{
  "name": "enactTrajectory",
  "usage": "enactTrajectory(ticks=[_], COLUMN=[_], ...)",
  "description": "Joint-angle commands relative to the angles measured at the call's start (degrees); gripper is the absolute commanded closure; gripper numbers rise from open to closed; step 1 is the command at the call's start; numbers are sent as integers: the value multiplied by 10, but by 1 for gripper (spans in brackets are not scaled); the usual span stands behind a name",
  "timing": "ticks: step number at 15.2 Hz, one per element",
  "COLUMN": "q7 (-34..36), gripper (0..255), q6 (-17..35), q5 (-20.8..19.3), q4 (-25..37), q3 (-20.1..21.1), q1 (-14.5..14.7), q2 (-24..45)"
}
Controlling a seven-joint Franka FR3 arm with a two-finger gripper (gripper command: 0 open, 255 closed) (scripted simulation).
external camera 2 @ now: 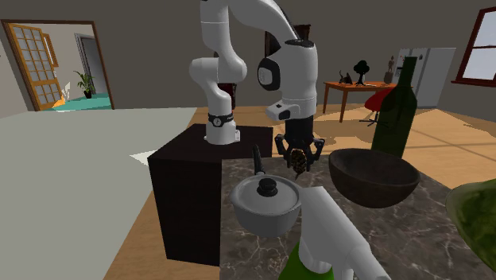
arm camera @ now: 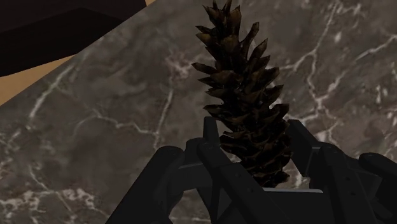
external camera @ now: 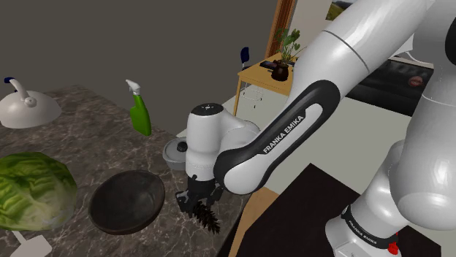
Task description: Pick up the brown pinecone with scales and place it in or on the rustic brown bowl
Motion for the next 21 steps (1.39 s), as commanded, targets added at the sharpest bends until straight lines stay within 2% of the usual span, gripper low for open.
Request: enactTrajectory(ticks=[1, 6, 21], q7=[0, 0, -39], gripper=[255, 255, 255], q6=[0, 0, -114], q5=[0, 0, 69], q4=[0, 0, 20], q3=[0, 0, 22], q1=[0, 0, -19], q2=[0, 0, -105])
